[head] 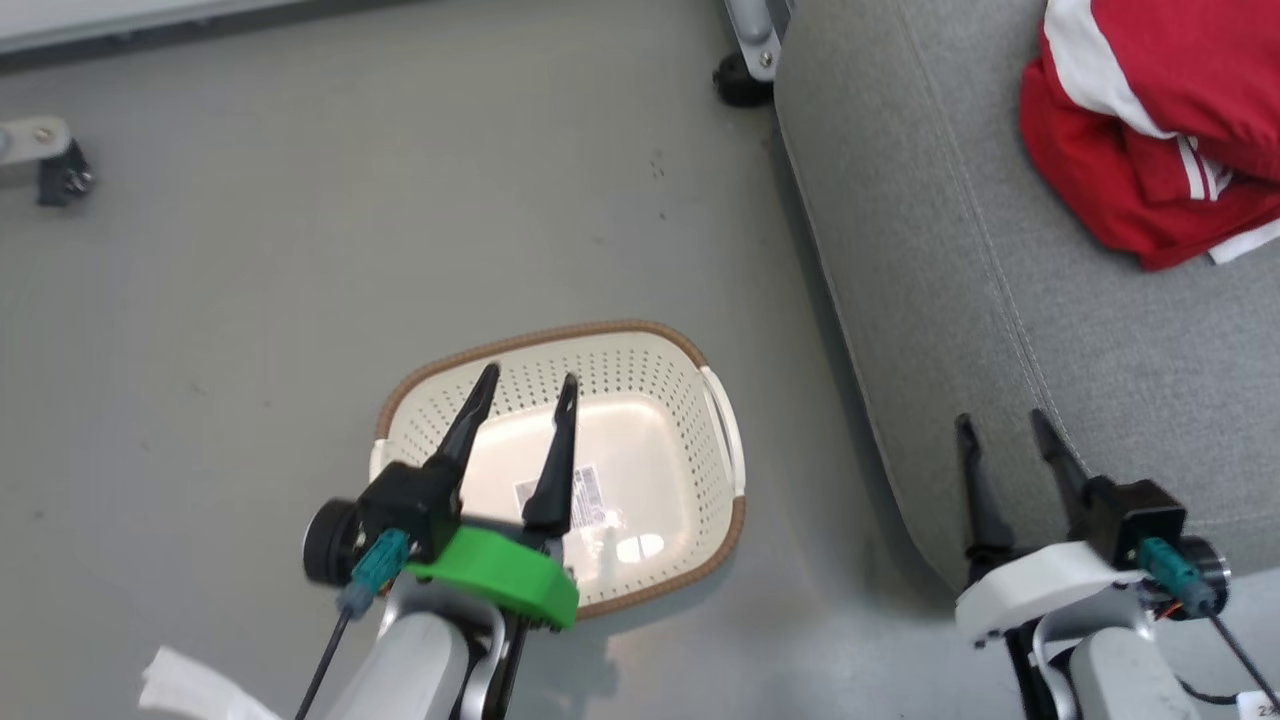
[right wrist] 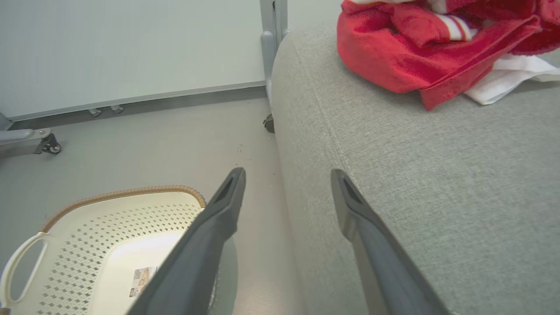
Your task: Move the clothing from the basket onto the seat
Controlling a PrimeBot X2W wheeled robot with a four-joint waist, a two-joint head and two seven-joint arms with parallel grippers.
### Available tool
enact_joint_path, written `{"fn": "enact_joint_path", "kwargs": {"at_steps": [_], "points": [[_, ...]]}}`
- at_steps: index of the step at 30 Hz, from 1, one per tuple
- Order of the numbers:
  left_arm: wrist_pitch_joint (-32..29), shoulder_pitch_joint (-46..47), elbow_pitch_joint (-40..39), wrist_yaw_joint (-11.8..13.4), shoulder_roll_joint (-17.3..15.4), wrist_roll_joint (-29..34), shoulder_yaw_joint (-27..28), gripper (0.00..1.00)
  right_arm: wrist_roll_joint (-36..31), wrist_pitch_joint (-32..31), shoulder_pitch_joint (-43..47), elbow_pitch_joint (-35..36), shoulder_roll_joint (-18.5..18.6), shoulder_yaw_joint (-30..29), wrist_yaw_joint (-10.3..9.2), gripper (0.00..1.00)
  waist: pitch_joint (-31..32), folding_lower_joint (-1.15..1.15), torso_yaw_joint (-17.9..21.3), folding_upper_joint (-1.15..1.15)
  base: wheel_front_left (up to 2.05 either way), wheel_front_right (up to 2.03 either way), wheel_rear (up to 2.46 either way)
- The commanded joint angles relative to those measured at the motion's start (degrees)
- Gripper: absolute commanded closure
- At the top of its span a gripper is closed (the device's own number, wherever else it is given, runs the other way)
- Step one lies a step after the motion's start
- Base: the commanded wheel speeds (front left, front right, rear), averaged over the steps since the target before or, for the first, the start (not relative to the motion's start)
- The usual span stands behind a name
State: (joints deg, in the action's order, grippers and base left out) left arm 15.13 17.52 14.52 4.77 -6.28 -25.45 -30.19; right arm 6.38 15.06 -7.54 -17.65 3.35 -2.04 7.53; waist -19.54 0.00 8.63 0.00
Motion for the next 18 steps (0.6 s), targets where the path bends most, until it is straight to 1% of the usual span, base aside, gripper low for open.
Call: {"fn": "enact_joint_path", "kwargs": {"at_steps": [1,4,8,13,18], "points": [[0.0,-3.8,-0.2,-0.9,0.6,1.0,2.1,0.0,0.8,0.2,2.4,0.4,0.0,2.3,-0.08,0.0,13.4,0.0,-8.7,0.0,0.0,0.0,0.0],[0.0,-9.8,-0.6,-2.6,1.4,3.2,6.8,0.0,1.8,0.2,5.2,1.4,-0.1,6.8,-0.08,0.0,18.2,0.0,-11.3,0.0,0.0,0.0,0.0],[0.0,-15.9,-2.2,-3.8,2.1,5.7,13.2,0.0,2.8,0.2,7.7,4.0,-0.3,9.4,-0.08,0.0,22.0,0.0,-13.4,0.0,0.0,0.0,0.0],[0.0,-21.8,-4.6,-5.3,2.7,9.1,19.1,0.0,2.4,0.2,10.2,7.4,-0.3,9.2,-0.08,0.0,25.4,0.0,-14.1,0.0,0.0,0.0,0.0],[0.0,-25.9,-10.1,-7.1,2.9,13.9,23.4,0.0,0.6,0.2,12.1,10.3,-0.3,7.5,-0.08,0.0,27.2,0.0,-13.1,0.0,0.0,0.0,0.0]]}}
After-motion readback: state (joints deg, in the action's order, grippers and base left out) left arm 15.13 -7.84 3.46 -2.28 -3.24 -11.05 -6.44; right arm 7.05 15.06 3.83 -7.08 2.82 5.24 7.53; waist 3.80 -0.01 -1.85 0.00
